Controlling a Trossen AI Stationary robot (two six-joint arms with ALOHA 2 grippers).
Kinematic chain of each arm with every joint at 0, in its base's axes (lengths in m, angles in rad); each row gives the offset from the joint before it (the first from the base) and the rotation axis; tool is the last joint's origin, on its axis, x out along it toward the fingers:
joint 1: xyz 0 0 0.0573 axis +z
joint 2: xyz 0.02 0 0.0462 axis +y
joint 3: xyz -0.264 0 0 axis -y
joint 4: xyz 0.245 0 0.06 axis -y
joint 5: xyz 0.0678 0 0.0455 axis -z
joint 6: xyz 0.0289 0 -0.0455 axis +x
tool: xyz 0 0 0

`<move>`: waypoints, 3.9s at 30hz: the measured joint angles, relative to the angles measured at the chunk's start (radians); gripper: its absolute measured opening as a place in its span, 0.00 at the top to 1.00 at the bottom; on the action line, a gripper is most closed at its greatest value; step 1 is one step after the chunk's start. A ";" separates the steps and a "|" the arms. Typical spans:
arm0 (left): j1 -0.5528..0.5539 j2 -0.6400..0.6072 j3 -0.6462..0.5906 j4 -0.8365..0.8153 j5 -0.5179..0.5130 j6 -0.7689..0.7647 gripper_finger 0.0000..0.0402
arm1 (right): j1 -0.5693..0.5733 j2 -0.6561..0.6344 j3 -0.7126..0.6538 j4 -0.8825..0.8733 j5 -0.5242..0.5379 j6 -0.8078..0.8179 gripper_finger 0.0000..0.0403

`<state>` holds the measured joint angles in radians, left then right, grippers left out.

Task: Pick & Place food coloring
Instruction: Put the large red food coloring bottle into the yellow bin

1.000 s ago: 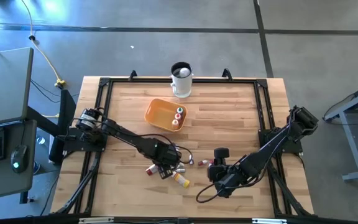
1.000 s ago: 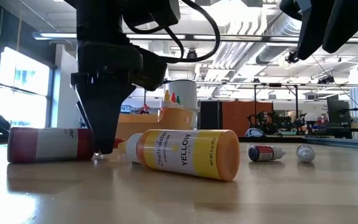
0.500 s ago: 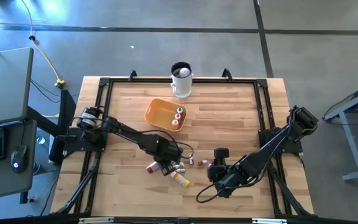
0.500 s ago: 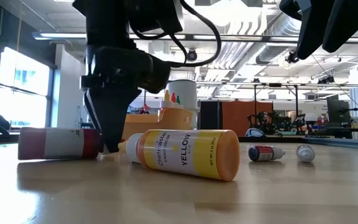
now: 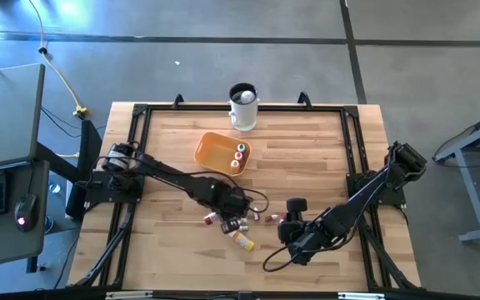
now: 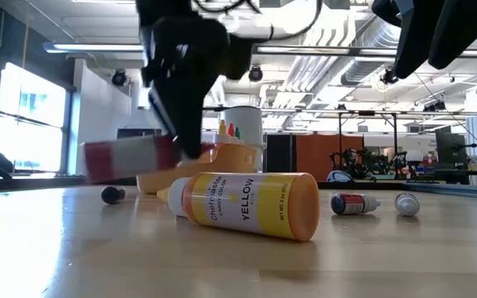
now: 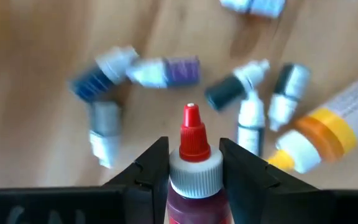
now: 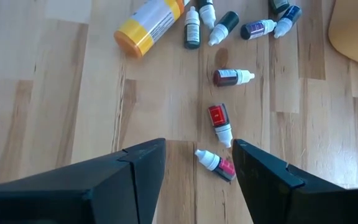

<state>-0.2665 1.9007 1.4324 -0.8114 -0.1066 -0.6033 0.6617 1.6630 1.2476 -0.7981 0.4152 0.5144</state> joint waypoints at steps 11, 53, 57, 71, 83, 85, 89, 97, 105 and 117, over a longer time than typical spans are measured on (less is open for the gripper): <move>-0.078 -0.012 0.307 -0.647 -0.621 -0.014 0.72 | 0.000 0.000 0.000 0.011 0.002 0.000 0.55; 0.408 -0.492 -0.974 1.694 -0.432 0.508 0.72 | -0.001 0.000 0.000 0.064 0.005 -0.134 0.55; 0.410 -0.399 -0.973 1.750 -0.395 0.524 0.72 | -0.001 0.000 0.000 0.064 0.005 -0.149 0.55; 0.412 -0.120 -0.973 1.975 -0.475 0.519 0.72 | -0.001 0.000 0.000 0.069 0.009 -0.157 0.55; 0.410 -0.084 -0.972 1.989 -0.475 0.483 0.62 | -0.001 0.000 0.000 0.068 0.051 -0.158 0.55; 0.410 -0.084 -0.972 1.986 -0.475 0.485 0.61 | -0.001 0.000 0.000 0.068 0.051 -0.158 0.55; 0.410 -0.084 -0.972 1.986 -0.475 0.485 0.61 | -0.001 0.000 0.000 0.068 0.051 -0.158 0.55; 0.410 -0.084 -0.973 1.988 -0.477 0.490 0.60 | -0.001 0.000 0.000 0.068 0.050 -0.158 0.55; 0.405 -0.098 -0.974 1.987 -0.476 0.486 0.60 | -0.001 0.000 0.000 0.067 0.050 -0.158 0.55; 0.337 -0.165 -0.974 1.973 -0.569 0.578 0.60 | -0.001 0.000 0.000 0.062 0.050 -0.158 0.55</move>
<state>0.0706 1.7359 0.4580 1.1612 -0.6759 -0.0254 0.6609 1.6630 1.2476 -0.7361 0.4652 0.3569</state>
